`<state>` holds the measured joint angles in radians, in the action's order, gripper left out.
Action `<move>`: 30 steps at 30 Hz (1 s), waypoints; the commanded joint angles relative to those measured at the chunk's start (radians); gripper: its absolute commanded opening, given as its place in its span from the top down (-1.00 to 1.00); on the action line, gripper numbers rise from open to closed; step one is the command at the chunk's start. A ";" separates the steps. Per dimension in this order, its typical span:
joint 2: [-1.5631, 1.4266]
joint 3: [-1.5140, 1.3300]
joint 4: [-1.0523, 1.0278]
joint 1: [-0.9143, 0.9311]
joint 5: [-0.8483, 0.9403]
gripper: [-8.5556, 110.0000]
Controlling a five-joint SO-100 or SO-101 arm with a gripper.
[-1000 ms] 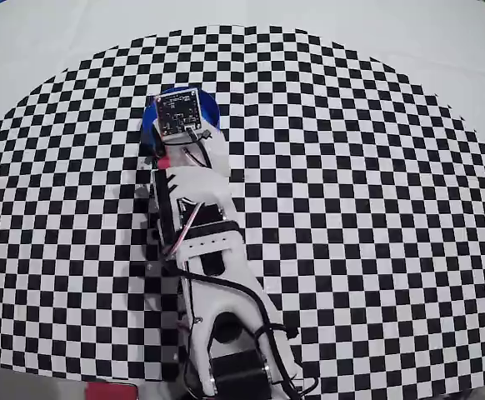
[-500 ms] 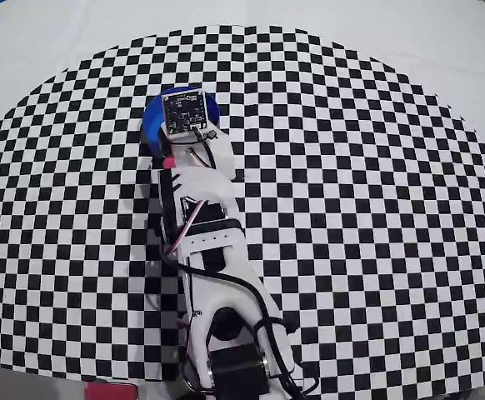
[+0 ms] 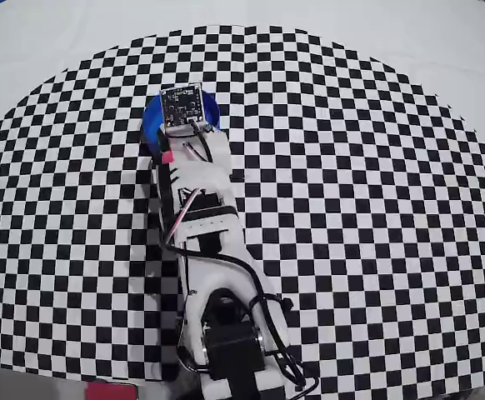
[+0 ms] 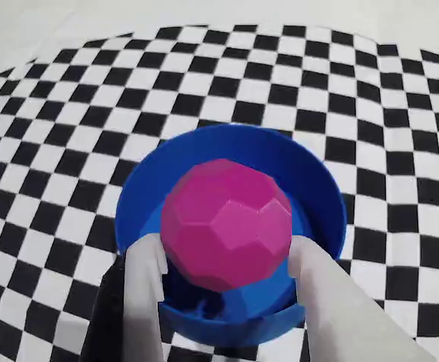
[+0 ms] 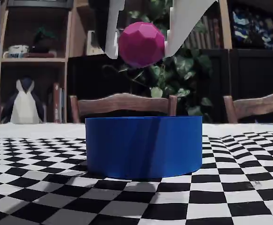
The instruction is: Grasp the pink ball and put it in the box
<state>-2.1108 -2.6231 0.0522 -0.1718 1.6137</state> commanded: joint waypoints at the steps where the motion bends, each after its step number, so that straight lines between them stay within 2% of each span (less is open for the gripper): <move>1: 0.005 0.054 0.020 0.005 0.006 0.85; 30: 0.172 0.170 0.029 0.020 0.006 0.85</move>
<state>-1.9405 -2.5111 0.0660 -0.1611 1.6137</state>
